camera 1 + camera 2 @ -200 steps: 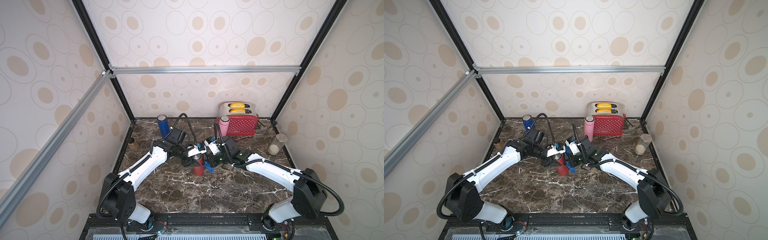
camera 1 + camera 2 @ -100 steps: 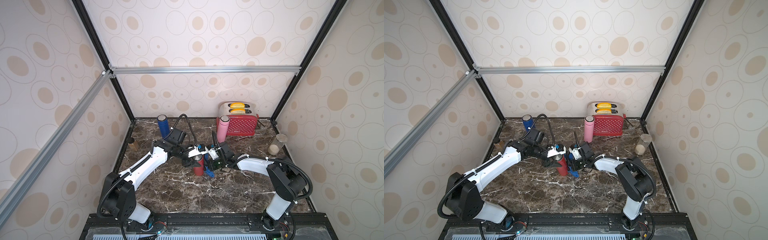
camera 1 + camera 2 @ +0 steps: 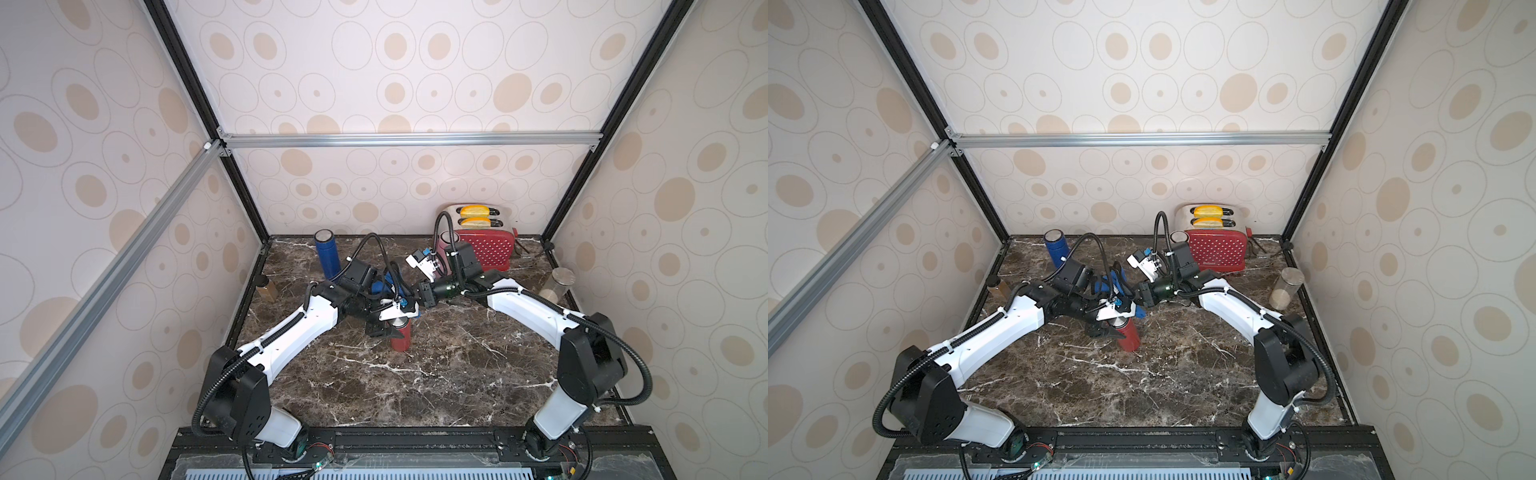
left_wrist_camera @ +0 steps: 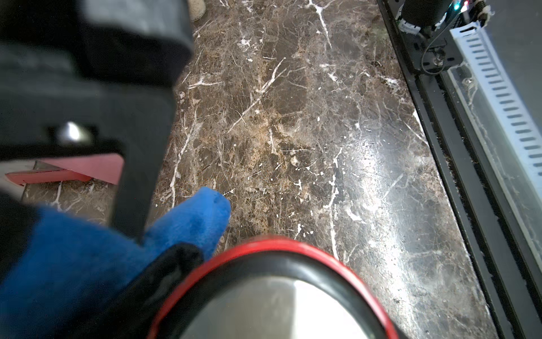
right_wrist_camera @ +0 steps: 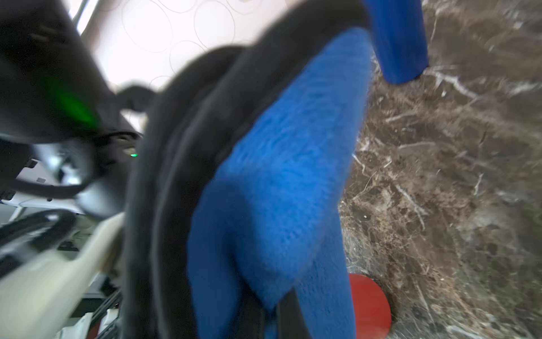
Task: Wipe the surface of the thermos
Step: Wipe the dirt from the surface of the thermos.
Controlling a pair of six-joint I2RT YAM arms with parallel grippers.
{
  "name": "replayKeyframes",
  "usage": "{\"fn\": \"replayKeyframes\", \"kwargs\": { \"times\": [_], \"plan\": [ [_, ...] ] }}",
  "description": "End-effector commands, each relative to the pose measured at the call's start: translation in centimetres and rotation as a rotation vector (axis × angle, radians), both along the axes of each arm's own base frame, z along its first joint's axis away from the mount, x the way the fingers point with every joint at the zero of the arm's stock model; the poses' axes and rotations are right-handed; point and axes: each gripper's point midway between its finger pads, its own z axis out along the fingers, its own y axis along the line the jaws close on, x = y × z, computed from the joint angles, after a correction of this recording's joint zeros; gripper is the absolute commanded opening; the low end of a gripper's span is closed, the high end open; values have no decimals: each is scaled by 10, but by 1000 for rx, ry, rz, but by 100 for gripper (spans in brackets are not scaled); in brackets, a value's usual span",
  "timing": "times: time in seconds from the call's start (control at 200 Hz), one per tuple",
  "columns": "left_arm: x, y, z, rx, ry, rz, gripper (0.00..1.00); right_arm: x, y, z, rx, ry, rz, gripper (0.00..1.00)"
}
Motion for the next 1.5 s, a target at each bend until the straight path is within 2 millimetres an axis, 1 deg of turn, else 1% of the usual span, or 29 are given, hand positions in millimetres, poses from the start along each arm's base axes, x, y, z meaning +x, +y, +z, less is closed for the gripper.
{"fn": "replayKeyframes", "kwargs": {
  "times": [0.0,0.085,0.155,0.205,0.235,0.255,0.29,0.335,0.541,0.621,0.666,0.721,0.791,0.836,0.961,1.016,1.067,1.132,1.167,1.232,1.282,1.397,1.497],
  "plan": [
    [7,0,-27,82,-27,-39,0,-29,-2,-63,-74,191,74,0],
    [10,-1,-26,84,-29,-42,0,-30,-5,-95,-119,228,60,0],
    [12,-2,-26,82,-29,-45,0,-31,-7,-114,-153,255,58,0],
    [14,-3,-25,81,-33,-46,0,-32,-9,-120,-175,257,59,0],
    [14,-4,-25,83,-37,-48,0,-32,-9,-120,-179,257,62,0],
    [10,0,-28,98,-15,-50,0,-32,-9,-118,-180,254,65,0],
    [10,0,-29,104,-14,-52,0,-33,-9,-112,-173,246,74,0],
    [10,0,-28,103,-18,-56,0,-33,-8,-97,-151,230,90,0],
    [10,0,-30,105,-15,-57,0,-43,-1,-4,2,162,210,0],
    [9,-1,-30,99,-7,-59,0,-46,1,19,46,147,236,0],
    [8,-1,-29,96,-6,-60,0,-46,2,24,61,149,245,0],
    [8,-1,-30,96,-3,-59,0,-45,3,18,56,162,246,0],
    [8,-1,-30,97,-2,-58,0,-43,5,-3,35,202,246,0],
    [8,-1,-31,98,1,-58,0,-44,8,-23,17,235,252,0],
    [7,-2,-32,96,8,-60,0,-50,9,-92,-115,304,252,0],
    [7,-1,-32,97,11,-59,0,-52,9,-119,-161,323,245,0],
    [6,-1,-33,98,12,-60,0,-53,8,-137,-189,342,235,0],
    [7,-1,-33,103,11,-57,0,-52,5,-154,-231,349,217,0],
    [7,0,-33,105,8,-55,0,-51,2,-159,-259,344,208,0],
    [8,2,-33,109,6,-50,0,-52,-1,-157,-279,335,213,0],
    [8,2,-34,111,8,-47,0,-53,-1,-146,-277,319,221,0],
    [9,3,-34,115,25,-31,0,-49,-7,-109,-295,232,217,0],
    [9,2,-30,108,48,-5,0,-37,-14,-76,-319,142,155,0]
  ]
}}
